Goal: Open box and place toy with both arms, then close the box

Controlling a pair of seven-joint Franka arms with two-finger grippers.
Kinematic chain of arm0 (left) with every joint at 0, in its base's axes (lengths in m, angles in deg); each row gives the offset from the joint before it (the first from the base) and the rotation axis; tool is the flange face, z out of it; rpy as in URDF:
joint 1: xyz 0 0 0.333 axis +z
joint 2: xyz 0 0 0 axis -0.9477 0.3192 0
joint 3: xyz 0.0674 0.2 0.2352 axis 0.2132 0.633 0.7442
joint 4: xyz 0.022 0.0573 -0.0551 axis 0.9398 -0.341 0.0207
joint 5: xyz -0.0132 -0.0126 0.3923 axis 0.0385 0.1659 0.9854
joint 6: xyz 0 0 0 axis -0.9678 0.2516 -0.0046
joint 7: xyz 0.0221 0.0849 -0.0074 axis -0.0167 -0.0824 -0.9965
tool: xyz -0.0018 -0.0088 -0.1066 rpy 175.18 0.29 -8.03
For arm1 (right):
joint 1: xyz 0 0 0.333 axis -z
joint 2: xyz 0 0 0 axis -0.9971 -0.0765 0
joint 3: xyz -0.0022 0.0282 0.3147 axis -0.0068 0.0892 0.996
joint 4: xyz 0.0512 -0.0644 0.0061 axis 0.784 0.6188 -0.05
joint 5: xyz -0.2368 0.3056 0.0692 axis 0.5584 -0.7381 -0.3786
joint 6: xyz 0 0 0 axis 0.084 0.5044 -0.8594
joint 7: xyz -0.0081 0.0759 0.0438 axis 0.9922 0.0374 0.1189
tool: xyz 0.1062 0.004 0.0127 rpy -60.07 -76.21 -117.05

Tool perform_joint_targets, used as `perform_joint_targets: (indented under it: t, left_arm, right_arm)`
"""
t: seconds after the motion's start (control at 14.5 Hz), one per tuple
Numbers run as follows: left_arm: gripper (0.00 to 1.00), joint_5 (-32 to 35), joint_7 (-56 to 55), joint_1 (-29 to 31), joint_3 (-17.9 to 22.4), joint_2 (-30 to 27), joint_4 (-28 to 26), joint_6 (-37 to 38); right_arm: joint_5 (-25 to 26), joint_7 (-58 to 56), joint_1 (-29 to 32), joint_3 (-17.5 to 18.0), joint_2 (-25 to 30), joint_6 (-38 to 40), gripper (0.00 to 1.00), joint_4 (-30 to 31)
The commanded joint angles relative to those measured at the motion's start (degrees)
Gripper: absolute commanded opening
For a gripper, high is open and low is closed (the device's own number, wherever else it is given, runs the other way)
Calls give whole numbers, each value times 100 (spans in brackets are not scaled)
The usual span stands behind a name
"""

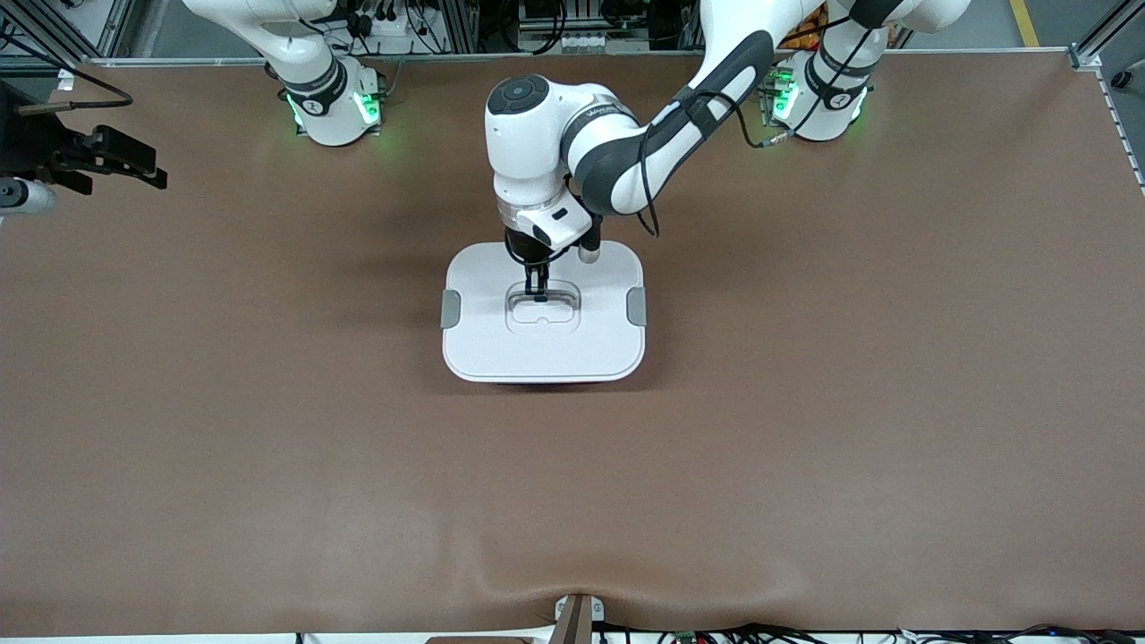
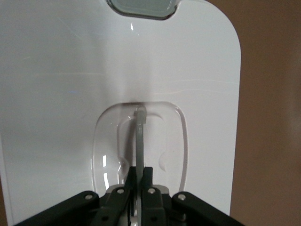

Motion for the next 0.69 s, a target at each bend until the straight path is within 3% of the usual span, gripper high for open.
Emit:
perform_joint_targets:
  t: [0.0,0.62]
  left_arm:
    - [0,258,-888,-11,13,-362,-422,-43]
    - [0,258,-967,60,22,-441,-686,-298]
  right_arm:
    - [68,-30,19,21,86,-49,100,103]
    - [68,-30,19,21,68,-58,100,94]
